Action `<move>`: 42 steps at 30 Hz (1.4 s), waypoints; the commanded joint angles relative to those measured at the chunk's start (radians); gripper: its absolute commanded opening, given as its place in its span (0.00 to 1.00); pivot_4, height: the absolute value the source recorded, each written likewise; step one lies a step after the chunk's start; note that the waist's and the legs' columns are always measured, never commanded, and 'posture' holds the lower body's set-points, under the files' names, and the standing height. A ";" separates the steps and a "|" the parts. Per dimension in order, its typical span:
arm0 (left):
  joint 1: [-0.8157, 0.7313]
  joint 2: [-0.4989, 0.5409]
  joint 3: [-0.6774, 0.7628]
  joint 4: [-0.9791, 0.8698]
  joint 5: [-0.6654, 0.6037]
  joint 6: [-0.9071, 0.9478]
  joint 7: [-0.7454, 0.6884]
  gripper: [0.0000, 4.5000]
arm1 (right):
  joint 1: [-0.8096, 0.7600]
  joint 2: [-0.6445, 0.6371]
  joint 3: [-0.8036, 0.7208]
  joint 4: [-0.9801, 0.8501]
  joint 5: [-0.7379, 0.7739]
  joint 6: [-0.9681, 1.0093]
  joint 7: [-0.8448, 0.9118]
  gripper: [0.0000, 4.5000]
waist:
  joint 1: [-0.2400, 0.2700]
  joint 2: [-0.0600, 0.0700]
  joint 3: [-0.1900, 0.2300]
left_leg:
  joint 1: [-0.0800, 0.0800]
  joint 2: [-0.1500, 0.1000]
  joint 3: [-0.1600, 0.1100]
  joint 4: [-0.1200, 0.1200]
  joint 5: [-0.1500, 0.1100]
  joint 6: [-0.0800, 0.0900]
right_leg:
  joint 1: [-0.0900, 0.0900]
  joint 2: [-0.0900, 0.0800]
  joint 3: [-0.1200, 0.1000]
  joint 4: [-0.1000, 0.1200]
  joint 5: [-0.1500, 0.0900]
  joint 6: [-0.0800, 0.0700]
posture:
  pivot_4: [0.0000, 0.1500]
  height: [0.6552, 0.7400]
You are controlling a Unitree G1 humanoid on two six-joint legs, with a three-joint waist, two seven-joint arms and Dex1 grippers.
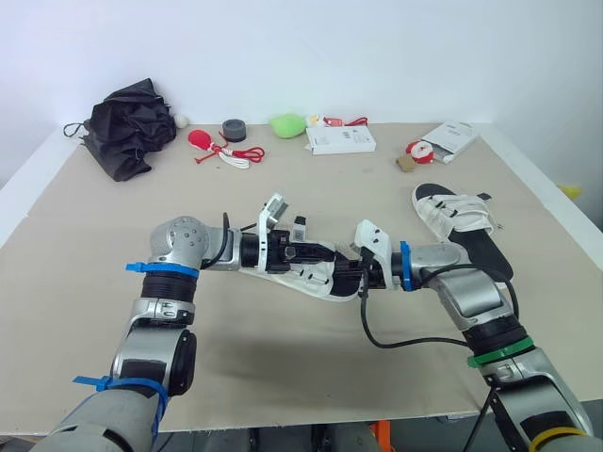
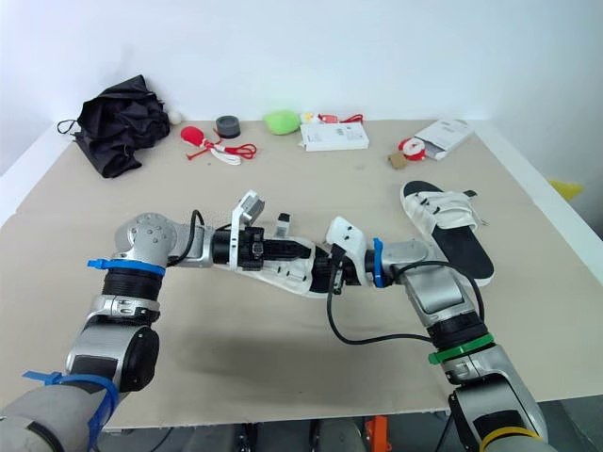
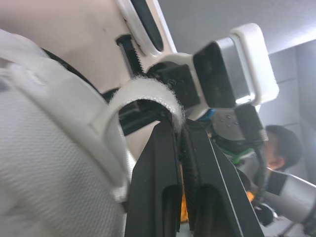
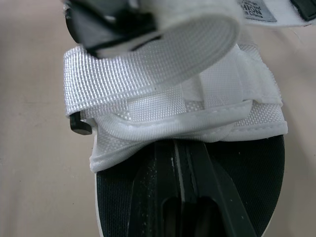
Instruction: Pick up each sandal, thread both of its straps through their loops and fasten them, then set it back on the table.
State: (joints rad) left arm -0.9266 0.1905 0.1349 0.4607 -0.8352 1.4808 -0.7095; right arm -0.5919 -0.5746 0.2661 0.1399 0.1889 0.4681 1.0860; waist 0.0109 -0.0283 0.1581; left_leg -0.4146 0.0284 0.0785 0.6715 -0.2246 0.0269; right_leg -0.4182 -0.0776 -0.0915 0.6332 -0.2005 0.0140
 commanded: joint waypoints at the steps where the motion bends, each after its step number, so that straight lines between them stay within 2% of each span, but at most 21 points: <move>1: -0.059 -0.004 0.040 0.046 -0.030 0.021 -0.040 0.01 | 0.040 -0.017 0.031 0.041 -0.047 0.031 -0.015 0.00 | 0.000 0.000 0.000 | 0.000 0.000 0.000 0.000 0.000 0.000 | 0.000 0.000 0.000 0.000 0.000 0.000 | 1.00 1.00; 9: -0.131 0.014 0.070 0.126 -0.041 0.034 -0.130 0.01 | 0.058 -0.018 0.027 0.021 -0.044 0.038 -0.020 0.00 | 0.000 0.000 0.000 | -0.001 0.000 0.000 0.000 0.000 0.000 | -0.001 0.000 0.000 0.000 0.000 0.000 | 1.00 1.00; 20: -0.126 -0.005 -0.043 0.333 0.175 -0.185 -0.103 0.01 | 0.073 -0.021 0.025 -0.004 -0.038 0.054 -0.028 0.00 | 0.000 0.000 0.000 | -0.001 0.000 0.000 -0.001 0.000 -0.001 | -0.001 0.000 0.000 -0.001 0.000 0.000 | 1.00 1.00; 21: -0.130 -0.010 -0.041 0.358 0.191 -0.203 -0.092 0.12 | 0.075 -0.022 0.024 -0.007 -0.038 0.056 -0.028 0.00 | 0.001 0.000 0.000 | -0.001 0.000 0.000 -0.001 -0.001 -0.001 | -0.001 -0.001 0.000 -0.001 0.000 0.000 | 1.00 1.00; 24: -0.135 -0.021 -0.039 0.417 0.233 -0.241 -0.066 0.37 | 0.080 -0.025 0.021 -0.014 -0.037 0.061 -0.028 0.00 | 0.002 -0.001 0.000 | -0.001 0.000 -0.001 -0.001 0.000 0.000 | 0.000 -0.002 -0.002 -0.001 0.000 -0.001 | 1.00 1.00; 25: -0.134 -0.024 -0.039 0.431 0.243 -0.248 -0.059 0.52 | 0.083 -0.026 0.020 -0.016 -0.036 0.063 -0.029 0.00 | 0.002 -0.001 -0.001 | -0.001 -0.001 -0.001 -0.001 0.000 0.000 | 0.000 -0.004 -0.002 -0.002 -0.001 -0.002 | 1.00 1.00; 29: -0.150 -0.044 0.023 0.500 0.257 -0.308 0.008 0.73 | 0.090 -0.030 0.016 -0.023 -0.034 0.069 -0.030 0.00 | 0.003 -0.002 -0.002 | -0.001 -0.002 -0.001 -0.001 0.000 0.000 | 0.001 -0.007 -0.003 -0.002 0.000 0.000 | 1.00 1.00; 39: -0.209 -0.071 0.120 0.578 0.251 -0.375 0.097 0.73 | 0.091 -0.024 0.015 -0.022 -0.035 0.072 -0.035 0.00 | 0.004 -0.003 -0.003 | 0.001 -0.005 -0.002 -0.001 0.000 0.001 | 0.005 -0.014 -0.009 -0.004 0.000 0.001 | 1.00 1.00; 42: -0.264 -0.078 0.225 0.608 0.184 -0.396 0.171 0.73 | 0.090 -0.024 0.015 -0.022 -0.034 0.072 -0.034 0.00 | 0.004 -0.003 -0.003 | 0.001 -0.005 -0.002 -0.001 0.000 0.001 | 0.005 -0.015 -0.010 -0.004 0.002 0.004 | 1.00 1.00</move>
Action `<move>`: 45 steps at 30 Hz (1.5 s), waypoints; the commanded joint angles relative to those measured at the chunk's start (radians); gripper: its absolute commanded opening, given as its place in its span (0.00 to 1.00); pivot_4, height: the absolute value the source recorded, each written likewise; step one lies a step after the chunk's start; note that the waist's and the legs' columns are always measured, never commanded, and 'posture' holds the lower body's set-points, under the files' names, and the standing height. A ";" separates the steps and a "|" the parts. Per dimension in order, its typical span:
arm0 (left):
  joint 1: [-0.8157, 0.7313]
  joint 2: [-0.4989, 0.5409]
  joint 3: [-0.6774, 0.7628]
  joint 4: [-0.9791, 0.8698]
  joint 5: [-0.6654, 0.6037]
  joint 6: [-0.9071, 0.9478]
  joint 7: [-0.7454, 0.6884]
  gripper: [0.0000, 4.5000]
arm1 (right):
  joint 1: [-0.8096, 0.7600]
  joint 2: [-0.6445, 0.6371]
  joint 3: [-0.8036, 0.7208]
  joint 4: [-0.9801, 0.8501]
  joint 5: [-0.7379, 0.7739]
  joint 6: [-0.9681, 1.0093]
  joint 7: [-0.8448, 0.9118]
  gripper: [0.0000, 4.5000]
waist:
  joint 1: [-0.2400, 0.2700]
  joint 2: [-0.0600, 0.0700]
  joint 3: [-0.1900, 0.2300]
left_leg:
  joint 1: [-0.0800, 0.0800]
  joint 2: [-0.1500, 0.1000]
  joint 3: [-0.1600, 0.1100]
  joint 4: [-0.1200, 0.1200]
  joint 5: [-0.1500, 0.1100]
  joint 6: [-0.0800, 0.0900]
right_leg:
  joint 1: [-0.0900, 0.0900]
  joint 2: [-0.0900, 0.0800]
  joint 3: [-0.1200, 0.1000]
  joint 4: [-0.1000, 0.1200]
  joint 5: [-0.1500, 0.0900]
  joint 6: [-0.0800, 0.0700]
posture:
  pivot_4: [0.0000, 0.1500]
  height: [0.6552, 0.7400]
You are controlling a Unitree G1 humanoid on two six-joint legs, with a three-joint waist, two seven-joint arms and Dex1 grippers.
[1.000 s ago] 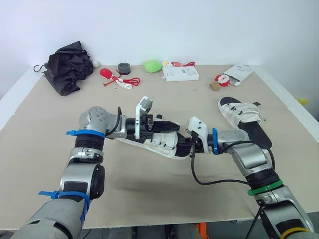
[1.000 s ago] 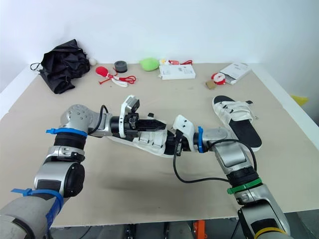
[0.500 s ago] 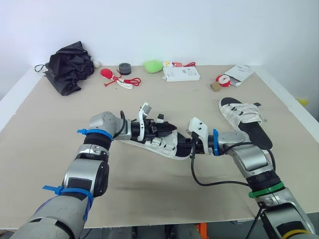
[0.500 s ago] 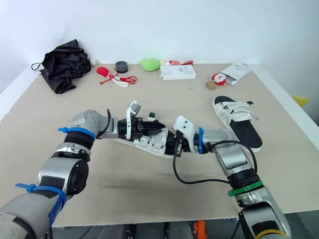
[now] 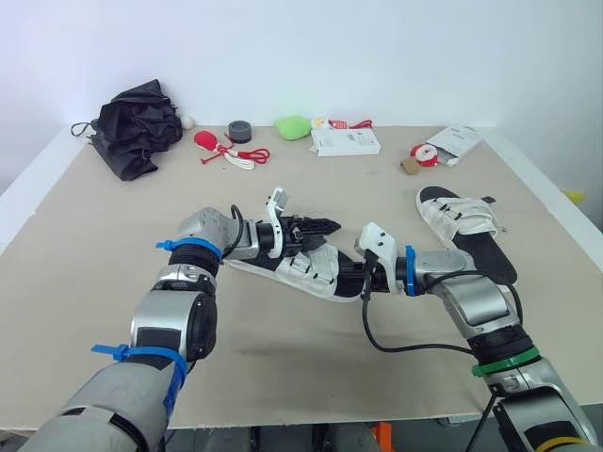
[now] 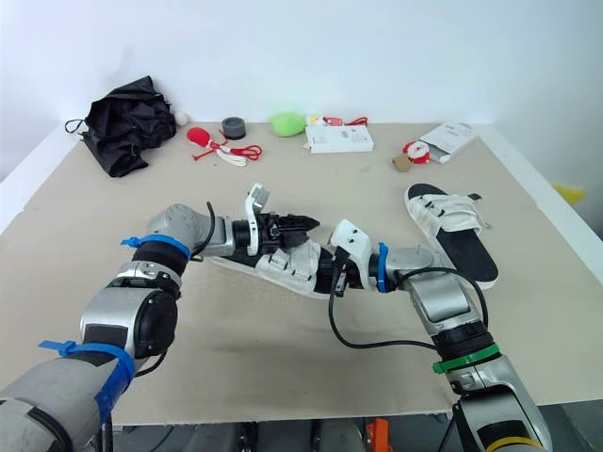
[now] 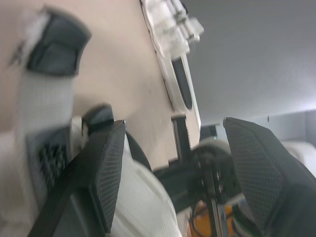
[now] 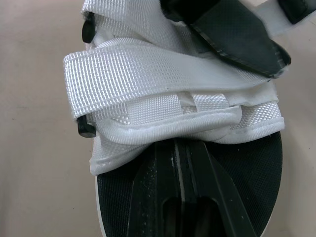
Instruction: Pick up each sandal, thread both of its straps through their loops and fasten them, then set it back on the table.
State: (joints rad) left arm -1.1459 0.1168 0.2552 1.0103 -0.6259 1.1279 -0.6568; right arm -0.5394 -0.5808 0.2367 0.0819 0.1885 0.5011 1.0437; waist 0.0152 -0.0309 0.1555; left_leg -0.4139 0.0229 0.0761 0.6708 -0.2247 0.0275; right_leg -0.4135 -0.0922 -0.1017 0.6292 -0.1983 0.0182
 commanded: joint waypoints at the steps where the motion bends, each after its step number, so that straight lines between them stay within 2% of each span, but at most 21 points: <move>1: -0.063 -0.006 0.141 0.064 -0.052 -0.042 0.139 0.73 | 0.037 -0.018 0.043 0.035 -0.033 0.039 0.009 0.00 | 0.000 -0.001 0.001 | 0.000 0.000 0.000 0.000 0.000 0.000 | 0.000 0.000 -0.001 0.000 0.000 0.000 | 1.00 1.00; 6: -0.116 0.005 0.261 0.037 -0.130 0.029 0.205 0.73 | 0.036 -0.019 0.041 0.034 -0.033 0.040 0.011 0.00 | -0.004 -0.001 0.001 | -0.005 0.000 0.000 -0.001 0.001 0.001 | -0.005 0.001 -0.002 0.000 0.000 0.000 | 1.00 1.00; 13: 0.013 0.058 0.154 -0.360 -0.171 0.132 0.052 0.73 | 0.040 -0.052 -0.019 -0.059 0.013 0.073 0.027 0.00 | -0.004 -0.001 0.004 | -0.009 0.000 0.001 -0.002 0.000 0.000 | -0.009 0.002 0.000 0.001 -0.001 -0.001 | 1.00 1.00; 14: 0.049 0.076 0.119 -0.432 -0.171 0.115 0.002 0.73 | 0.046 -0.061 -0.037 -0.086 0.032 0.087 0.030 0.00 | -0.003 -0.001 0.005 | -0.009 0.000 0.001 -0.002 0.000 -0.001 | -0.009 0.002 0.000 0.001 -0.002 -0.002 | 1.00 1.00; 16: 0.190 0.169 -0.054 -0.642 -0.102 -0.023 -0.191 0.73 | 0.068 -0.084 -0.106 -0.178 0.103 0.138 0.032 0.00 | -0.004 0.000 0.005 | -0.009 -0.001 0.001 -0.003 -0.001 -0.001 | -0.009 0.002 0.002 0.001 -0.003 -0.002 | 1.00 1.00; 18: 0.293 0.245 -0.159 -0.750 -0.039 -0.164 -0.326 0.73 | 0.098 -0.110 -0.159 -0.255 0.156 0.177 0.029 0.00 | -0.005 0.001 0.006 | -0.009 -0.002 0.003 -0.004 0.000 -0.009 | -0.011 0.001 0.006 0.001 -0.002 -0.010 | 1.00 1.00; 22: 0.387 0.340 -0.197 -0.773 0.002 -0.310 -0.457 0.73 | 0.157 -0.124 -0.301 -0.375 0.297 0.268 0.002 0.00 | -0.001 0.001 0.012 | -0.011 -0.001 0.002 -0.006 -0.002 -0.009 | -0.014 0.002 0.004 0.001 -0.004 -0.015 | 1.00 1.00; 26: 0.488 0.453 -0.256 -0.838 0.058 -0.497 -0.660 0.73 | 0.246 -0.100 -0.504 -0.519 0.499 0.369 -0.060 0.00 | -0.001 0.002 0.015 | -0.011 -0.001 0.002 -0.006 -0.006 -0.001 | -0.014 0.002 0.004 0.001 -0.006 -0.013 | 1.00 1.00; 29: 0.538 0.490 -0.276 -0.853 0.074 -0.572 -0.735 0.73 | 0.309 -0.081 -0.577 -0.610 0.595 0.410 -0.124 0.00 | -0.001 0.003 0.017 | -0.011 -0.001 0.002 -0.007 -0.008 0.000 | -0.013 0.002 0.005 0.001 -0.008 -0.013 | 1.00 1.00; 32: 0.586 0.519 -0.330 -0.821 0.169 -0.753 -0.804 0.73 | 0.374 -0.066 -0.596 -0.701 0.650 0.430 -0.193 0.00 | -0.001 0.004 0.017 | -0.011 -0.001 0.002 -0.006 -0.009 0.001 | -0.013 0.002 0.005 0.001 -0.008 -0.011 | 1.00 1.00; 35: 0.581 0.503 -0.347 -0.762 0.213 -0.854 -0.823 0.73 | 0.411 -0.059 -0.599 -0.754 0.697 0.436 -0.255 0.00 | 0.000 0.003 0.018 | -0.011 -0.001 0.002 -0.006 -0.009 0.001 | -0.013 0.002 0.005 0.001 -0.011 -0.007 | 1.00 1.00; 45: 0.464 0.400 -0.394 -0.598 0.268 -0.970 -0.872 0.73 | 0.458 -0.036 -0.592 -0.857 0.913 0.416 -0.430 0.00 | 0.000 0.003 0.019 | -0.013 0.000 0.002 0.000 -0.009 0.004 | -0.013 0.008 0.006 0.001 -0.008 -0.002 | 1.00 1.00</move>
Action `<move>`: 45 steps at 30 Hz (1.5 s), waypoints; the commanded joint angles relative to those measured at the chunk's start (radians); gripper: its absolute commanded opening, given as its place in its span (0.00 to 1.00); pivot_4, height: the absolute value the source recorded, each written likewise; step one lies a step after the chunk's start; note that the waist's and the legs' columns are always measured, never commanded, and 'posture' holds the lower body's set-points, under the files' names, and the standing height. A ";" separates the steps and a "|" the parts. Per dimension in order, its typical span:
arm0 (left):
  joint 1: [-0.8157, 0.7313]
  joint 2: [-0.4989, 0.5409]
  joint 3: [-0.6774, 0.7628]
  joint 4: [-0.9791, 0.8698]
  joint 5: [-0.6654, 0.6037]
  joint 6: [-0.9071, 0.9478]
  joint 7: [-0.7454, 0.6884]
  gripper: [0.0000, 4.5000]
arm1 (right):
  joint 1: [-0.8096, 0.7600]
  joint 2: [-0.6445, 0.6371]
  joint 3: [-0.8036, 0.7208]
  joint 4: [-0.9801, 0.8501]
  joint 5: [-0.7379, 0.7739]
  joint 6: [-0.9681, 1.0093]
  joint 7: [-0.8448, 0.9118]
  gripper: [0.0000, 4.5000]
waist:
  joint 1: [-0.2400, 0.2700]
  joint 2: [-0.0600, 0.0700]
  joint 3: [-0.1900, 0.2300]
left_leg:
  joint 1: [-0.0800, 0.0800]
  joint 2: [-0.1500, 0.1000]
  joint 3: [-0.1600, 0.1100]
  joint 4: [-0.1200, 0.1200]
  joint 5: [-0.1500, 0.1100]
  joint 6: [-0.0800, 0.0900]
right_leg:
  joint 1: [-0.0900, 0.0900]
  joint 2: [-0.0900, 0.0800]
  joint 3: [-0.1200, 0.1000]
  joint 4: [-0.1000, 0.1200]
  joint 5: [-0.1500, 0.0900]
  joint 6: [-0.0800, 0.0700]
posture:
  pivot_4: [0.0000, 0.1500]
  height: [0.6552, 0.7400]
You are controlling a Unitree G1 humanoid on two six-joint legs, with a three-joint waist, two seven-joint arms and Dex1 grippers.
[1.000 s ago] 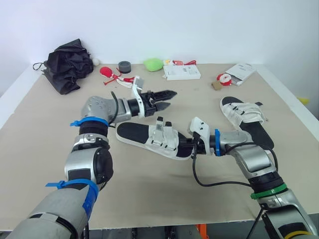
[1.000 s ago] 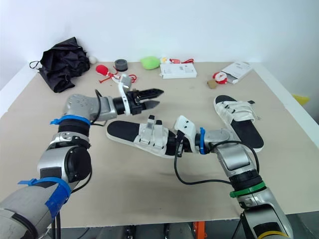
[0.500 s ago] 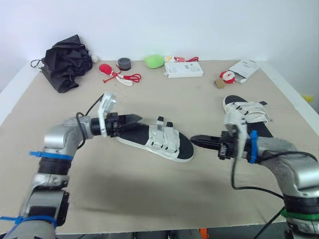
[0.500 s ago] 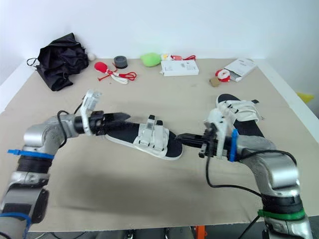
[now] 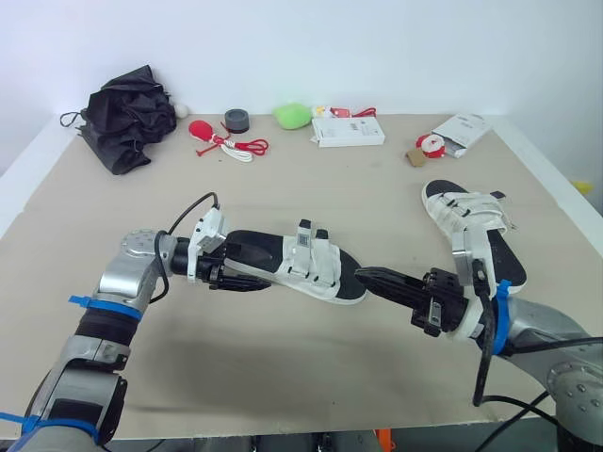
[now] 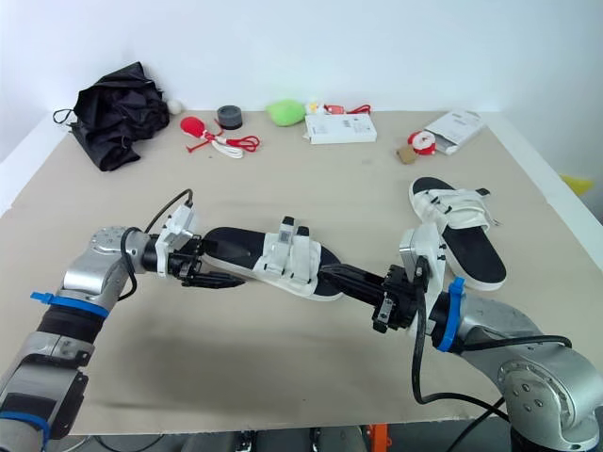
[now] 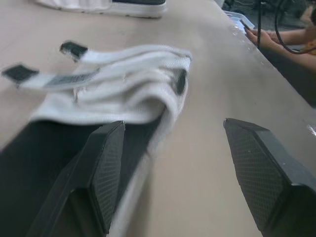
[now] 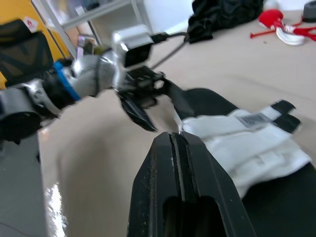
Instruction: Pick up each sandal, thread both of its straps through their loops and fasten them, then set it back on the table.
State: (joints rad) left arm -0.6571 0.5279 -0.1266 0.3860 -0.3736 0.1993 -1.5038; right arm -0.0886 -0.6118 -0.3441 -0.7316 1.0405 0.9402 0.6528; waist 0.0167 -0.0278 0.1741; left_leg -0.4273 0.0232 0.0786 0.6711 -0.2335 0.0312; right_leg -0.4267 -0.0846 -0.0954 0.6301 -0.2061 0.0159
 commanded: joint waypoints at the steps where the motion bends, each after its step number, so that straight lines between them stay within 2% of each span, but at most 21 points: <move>1: -0.028 -0.015 -0.022 0.037 0.025 -0.053 -0.034 0.73 | 0.011 -0.008 -0.007 -0.049 0.067 -0.027 -0.050 0.00 | -0.002 0.000 0.000 | 0.000 0.000 0.000 0.000 0.000 0.000 | 0.000 0.000 0.000 0.000 0.000 0.000 | 1.00 1.00; 10: -0.042 -0.031 -0.078 0.146 0.115 -0.182 -0.074 0.73 | 0.038 -0.049 -0.001 -0.040 0.087 -0.061 -0.105 0.00 | -0.002 0.000 0.000 | 0.000 0.000 0.000 0.001 -0.001 0.001 | 0.000 0.001 0.000 0.000 0.000 0.000 | 1.00 1.00; 17: -0.059 -0.138 -0.084 0.146 0.122 -0.152 -0.002 0.73 | 0.071 -0.071 0.016 -0.025 0.062 -0.087 -0.120 0.00 | 0.004 0.000 0.000 | 0.001 0.000 0.000 0.002 -0.001 0.001 | 0.002 0.001 0.001 0.000 0.000 0.000 | 1.00 1.00; 22: -0.038 -0.177 -0.098 0.122 0.148 -0.144 0.050 0.73 | 0.072 -0.076 0.031 -0.010 0.049 -0.100 -0.123 0.00 | 0.004 0.000 0.000 | 0.001 0.000 0.000 0.003 -0.001 0.002 | 0.002 0.002 0.001 0.000 0.001 0.001 | 1.00 1.00; 24: -0.035 -0.191 -0.091 0.131 0.156 -0.146 0.090 0.61 | 0.068 -0.077 0.041 -0.002 0.040 -0.105 -0.120 0.00 | 0.004 0.000 0.000 | 0.001 0.001 0.000 0.003 -0.001 0.002 | 0.002 0.002 0.001 0.001 0.001 0.001 | 1.00 1.00; 26: -0.036 -0.204 -0.076 0.149 0.175 -0.166 0.159 0.42 | 0.060 -0.075 0.053 0.010 0.029 -0.111 -0.117 0.00 | 0.005 0.000 0.000 | 0.001 0.001 0.000 0.003 -0.001 0.002 | 0.002 0.002 0.001 0.001 0.001 0.001 | 1.00 1.00; 27: -0.036 -0.209 -0.069 0.155 0.179 -0.165 0.184 0.35 | 0.056 -0.075 0.059 0.016 0.023 -0.114 -0.116 0.00 | 0.005 0.000 0.000 | 0.001 0.001 0.000 0.003 -0.001 0.002 | 0.002 0.002 0.001 0.001 0.001 0.001 | 1.00 1.00; 29: -0.037 -0.220 -0.054 0.162 0.178 -0.148 0.231 0.10 | 0.049 -0.077 0.076 0.026 0.008 -0.120 -0.112 0.00 | 0.006 0.000 0.000 | 0.001 0.001 0.000 0.004 -0.001 0.003 | 0.002 0.002 0.001 0.001 0.002 0.002 | 1.00 1.00; 31: -0.040 -0.230 -0.037 0.164 0.172 -0.119 0.283 0.01 | 0.041 -0.076 0.087 0.035 0.001 -0.126 -0.106 0.00 | 0.006 0.000 0.000 | 0.001 0.001 0.000 0.004 0.000 0.003 | 0.003 0.002 0.001 0.001 0.002 0.002 | 1.00 1.00; 35: -0.040 -0.234 0.007 0.141 0.157 -0.022 0.403 0.01 | 0.016 -0.074 0.105 0.058 -0.006 -0.132 -0.093 0.00 | 0.005 0.000 0.000 | 0.003 0.001 0.001 0.005 0.001 0.005 | 0.003 0.003 0.001 0.001 0.004 0.004 | 1.00 1.00; 38: -0.066 -0.235 0.065 0.153 0.156 0.058 0.552 0.01 | 0.003 -0.074 0.119 0.070 -0.011 -0.136 -0.084 0.00 | -0.003 0.000 0.000 | 0.003 0.004 0.002 0.005 0.002 0.005 | 0.003 0.005 0.002 0.001 0.006 0.003 | 1.00 1.00; 42: -0.156 -0.252 0.235 0.245 0.090 0.150 0.823 0.01 | -0.015 -0.067 0.141 0.084 -0.022 -0.142 -0.073 0.00 | -0.008 0.000 0.000 | 0.004 0.006 0.001 0.005 0.003 0.005 | 0.003 0.009 0.003 0.001 0.008 0.001 | 1.00 1.00; 45: -0.231 -0.237 0.375 0.377 0.062 0.131 1.076 0.01 | -0.046 -0.061 0.169 0.098 -0.037 -0.153 -0.058 0.00 | -0.011 -0.001 0.000 | 0.005 0.008 0.000 0.005 0.004 0.005 | 0.001 0.011 0.004 0.002 0.008 0.001 | 1.00 1.00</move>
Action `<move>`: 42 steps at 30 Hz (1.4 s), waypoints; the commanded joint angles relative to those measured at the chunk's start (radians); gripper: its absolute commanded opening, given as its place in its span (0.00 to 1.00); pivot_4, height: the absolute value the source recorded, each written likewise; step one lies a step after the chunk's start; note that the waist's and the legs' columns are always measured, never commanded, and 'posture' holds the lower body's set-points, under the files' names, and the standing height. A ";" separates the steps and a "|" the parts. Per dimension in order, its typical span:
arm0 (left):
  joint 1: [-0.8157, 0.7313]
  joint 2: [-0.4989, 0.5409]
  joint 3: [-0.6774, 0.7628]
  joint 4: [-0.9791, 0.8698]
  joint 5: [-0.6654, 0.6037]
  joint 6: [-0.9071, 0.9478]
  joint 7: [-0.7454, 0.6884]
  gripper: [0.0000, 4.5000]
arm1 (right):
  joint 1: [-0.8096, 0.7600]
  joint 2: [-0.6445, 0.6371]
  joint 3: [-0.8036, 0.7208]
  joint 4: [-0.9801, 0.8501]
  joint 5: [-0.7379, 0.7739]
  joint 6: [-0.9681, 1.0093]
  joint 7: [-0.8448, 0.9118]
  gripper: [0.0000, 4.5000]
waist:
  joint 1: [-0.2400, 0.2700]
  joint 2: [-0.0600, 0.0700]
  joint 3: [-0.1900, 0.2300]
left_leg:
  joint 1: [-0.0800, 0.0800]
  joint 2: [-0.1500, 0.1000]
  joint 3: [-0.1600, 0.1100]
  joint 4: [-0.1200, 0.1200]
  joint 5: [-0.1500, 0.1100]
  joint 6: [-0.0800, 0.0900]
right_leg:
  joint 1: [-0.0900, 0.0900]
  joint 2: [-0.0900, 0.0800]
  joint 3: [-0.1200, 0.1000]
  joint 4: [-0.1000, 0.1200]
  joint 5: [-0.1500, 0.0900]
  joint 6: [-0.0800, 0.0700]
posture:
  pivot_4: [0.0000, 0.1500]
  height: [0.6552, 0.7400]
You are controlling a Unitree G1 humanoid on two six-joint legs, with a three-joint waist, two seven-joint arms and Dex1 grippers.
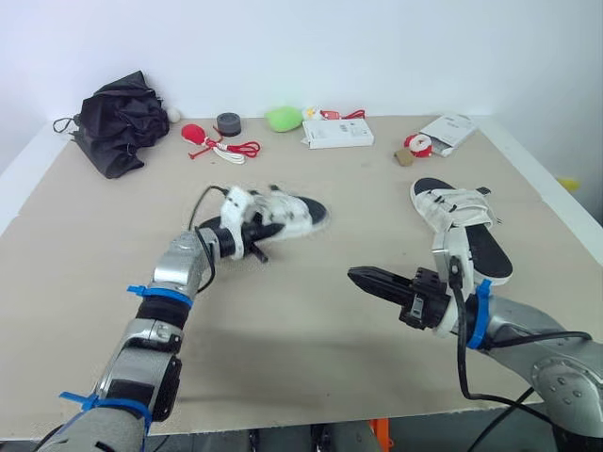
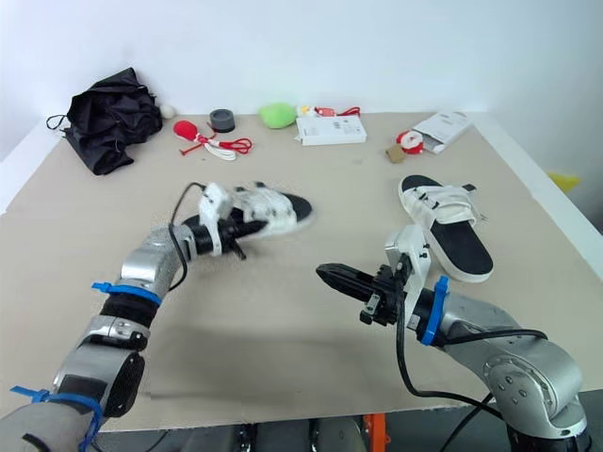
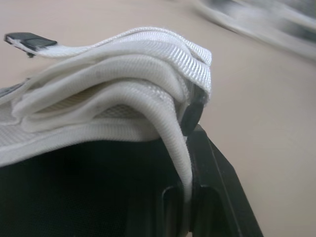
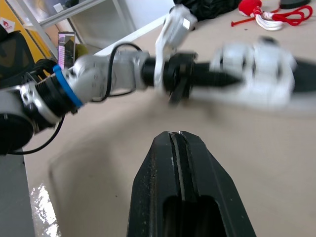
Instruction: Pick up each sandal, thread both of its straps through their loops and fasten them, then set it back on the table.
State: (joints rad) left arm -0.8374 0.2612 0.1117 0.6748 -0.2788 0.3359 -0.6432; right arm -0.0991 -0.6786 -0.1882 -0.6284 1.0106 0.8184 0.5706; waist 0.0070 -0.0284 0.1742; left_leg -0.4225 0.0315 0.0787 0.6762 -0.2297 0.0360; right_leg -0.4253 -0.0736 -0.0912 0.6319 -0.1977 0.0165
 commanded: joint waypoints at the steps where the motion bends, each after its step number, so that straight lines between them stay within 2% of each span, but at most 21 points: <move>1: -0.064 0.034 0.158 0.115 -0.033 -0.012 0.259 0.01 | -0.042 0.007 0.018 -0.003 -0.010 -0.033 0.028 0.00 | -0.003 -0.001 0.000 | 0.000 0.000 0.000 0.000 0.000 0.000 | 0.000 0.000 0.001 0.000 0.000 0.000 | 1.00 1.00; 6: -0.082 0.069 0.208 0.204 0.002 -0.072 0.430 0.01 | -0.109 0.013 0.042 0.021 -0.027 -0.047 0.044 0.00 | 0.002 -0.001 0.000 | 0.000 -0.001 0.001 -0.003 0.000 -0.003 | -0.001 0.001 0.001 0.000 -0.001 -0.002 | 1.00 1.00; 16: -0.045 0.022 0.174 0.152 0.027 -0.087 0.503 0.01 | -0.182 0.018 0.048 0.046 -0.033 -0.064 0.072 0.00 | 0.003 -0.001 0.000 | 0.000 -0.005 0.005 -0.002 0.000 -0.003 | -0.001 -0.003 0.004 -0.001 0.002 0.000 | 1.00 1.00; 19: -0.011 0.004 0.177 0.088 0.029 -0.085 0.540 0.21 | -0.194 0.017 0.044 0.058 -0.037 -0.069 0.080 0.00 | 0.003 -0.001 0.000 | 0.001 -0.004 0.006 -0.002 0.000 -0.003 | -0.001 -0.003 0.005 -0.001 0.002 -0.001 | 1.00 1.00; 20: 0.011 -0.005 0.180 0.049 0.026 -0.078 0.556 0.31 | -0.195 0.016 0.045 0.066 -0.042 -0.073 0.084 0.00 | 0.003 -0.001 0.000 | 0.001 -0.004 0.006 -0.002 0.000 -0.003 | -0.001 -0.003 0.005 -0.001 0.002 -0.001 | 1.00 1.00; 21: 0.037 -0.017 0.182 0.002 0.019 -0.066 0.566 0.46 | -0.195 0.017 0.046 0.073 -0.048 -0.077 0.088 0.00 | 0.003 -0.001 0.000 | 0.001 -0.004 0.006 -0.002 0.000 -0.003 | -0.001 -0.003 0.005 -0.001 0.002 -0.001 | 1.00 1.00; 22: 0.055 -0.023 0.183 -0.030 0.017 -0.056 0.572 0.49 | -0.197 0.019 0.048 0.078 -0.050 -0.080 0.090 0.00 | 0.003 -0.001 0.000 | 0.001 -0.004 0.006 -0.002 0.000 -0.003 | -0.001 -0.003 0.005 -0.001 0.002 -0.001 | 1.00 1.00; 28: 0.136 -0.044 0.188 -0.216 -0.011 0.052 0.604 0.99 | -0.206 0.032 0.065 0.105 -0.071 -0.091 0.111 0.00 | 0.001 -0.001 0.000 | 0.003 -0.003 0.009 -0.002 0.000 -0.004 | -0.001 -0.003 0.007 -0.001 0.004 -0.003 | 1.00 1.00; 32: 0.196 -0.039 0.178 -0.390 -0.051 0.141 0.574 0.99 | -0.214 0.035 0.065 0.121 -0.080 -0.094 0.126 0.00 | -0.001 -0.001 0.000 | 0.004 -0.002 0.010 -0.002 0.000 -0.004 | -0.001 -0.002 0.009 0.000 0.005 -0.003 | 1.00 1.00; 38: 0.382 -0.031 0.202 -0.731 -0.132 0.301 0.570 0.99 | -0.200 0.018 0.053 0.152 -0.095 -0.094 0.171 0.00 | 0.002 -0.001 0.000 | 0.004 -0.002 0.011 -0.002 0.000 -0.004 | -0.001 -0.002 0.011 0.000 0.005 -0.003 | 1.00 1.00; 42: 0.412 -0.058 0.235 -0.860 -0.326 0.398 0.478 0.99 | -0.178 0.006 0.023 0.160 -0.082 -0.086 0.187 0.00 | 0.008 -0.001 0.000 | 0.003 -0.002 0.009 -0.002 0.000 -0.004 | -0.001 -0.002 0.012 -0.001 0.005 -0.003 | 1.00 1.00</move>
State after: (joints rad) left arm -0.4165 0.2060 0.3480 -0.1093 -0.5325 0.7011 -0.1230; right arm -0.2766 -0.6610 -0.1231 -0.4634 0.9101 0.7414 0.7441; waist 0.0148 -0.0298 0.1746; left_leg -0.4203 0.0289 0.0868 0.6747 -0.2292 0.0319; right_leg -0.4264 -0.0755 -0.0800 0.6312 -0.1930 0.0135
